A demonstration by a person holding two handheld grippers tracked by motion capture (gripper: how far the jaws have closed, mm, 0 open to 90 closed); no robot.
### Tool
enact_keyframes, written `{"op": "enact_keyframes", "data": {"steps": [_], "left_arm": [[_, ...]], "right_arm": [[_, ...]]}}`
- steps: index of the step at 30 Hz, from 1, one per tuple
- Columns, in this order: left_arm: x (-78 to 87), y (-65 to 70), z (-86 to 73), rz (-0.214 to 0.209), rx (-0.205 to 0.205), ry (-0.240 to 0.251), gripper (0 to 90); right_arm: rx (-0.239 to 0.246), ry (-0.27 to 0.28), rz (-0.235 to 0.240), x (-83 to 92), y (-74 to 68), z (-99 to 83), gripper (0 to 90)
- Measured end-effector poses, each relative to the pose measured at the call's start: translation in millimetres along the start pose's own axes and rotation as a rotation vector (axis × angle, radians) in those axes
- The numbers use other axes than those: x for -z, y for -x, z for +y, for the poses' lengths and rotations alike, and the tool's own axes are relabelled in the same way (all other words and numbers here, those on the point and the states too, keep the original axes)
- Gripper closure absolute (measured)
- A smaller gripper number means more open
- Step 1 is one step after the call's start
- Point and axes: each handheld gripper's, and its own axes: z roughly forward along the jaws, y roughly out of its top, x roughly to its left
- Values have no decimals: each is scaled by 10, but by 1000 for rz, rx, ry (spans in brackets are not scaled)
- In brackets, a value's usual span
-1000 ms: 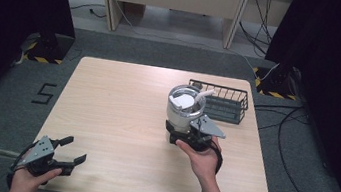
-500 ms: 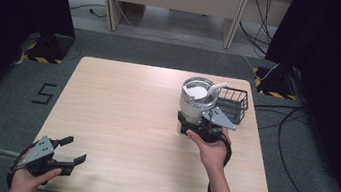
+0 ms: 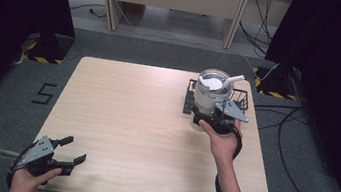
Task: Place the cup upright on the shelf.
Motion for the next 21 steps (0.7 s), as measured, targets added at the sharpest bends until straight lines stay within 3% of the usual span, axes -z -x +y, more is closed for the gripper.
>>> {"op": "enact_keyframes", "data": {"steps": [21], "left_arm": [[0, -3, -2, 0, 3, -2, 159]], "right_arm": [[-11, 13, -98, -50, 317, 162, 116]]}}
